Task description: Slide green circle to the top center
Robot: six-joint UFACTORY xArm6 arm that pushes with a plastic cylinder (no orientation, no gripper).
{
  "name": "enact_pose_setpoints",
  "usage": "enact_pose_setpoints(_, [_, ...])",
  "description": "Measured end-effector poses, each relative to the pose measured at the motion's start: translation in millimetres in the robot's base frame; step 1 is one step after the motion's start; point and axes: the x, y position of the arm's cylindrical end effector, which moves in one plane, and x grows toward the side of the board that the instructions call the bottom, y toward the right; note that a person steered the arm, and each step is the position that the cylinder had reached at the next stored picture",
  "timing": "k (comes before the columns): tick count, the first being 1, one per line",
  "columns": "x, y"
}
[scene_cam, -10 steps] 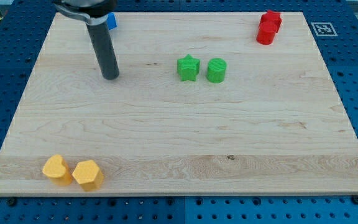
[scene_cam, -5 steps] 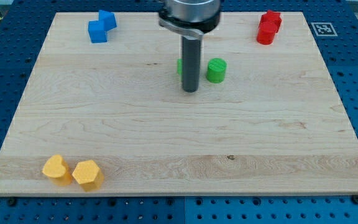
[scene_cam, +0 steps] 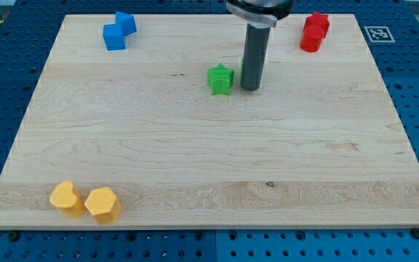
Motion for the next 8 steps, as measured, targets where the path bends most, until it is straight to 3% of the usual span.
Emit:
enact_pose_setpoints(3, [-24.4,40.0])
enact_pose_setpoints(8, [-84.2,-14.4])
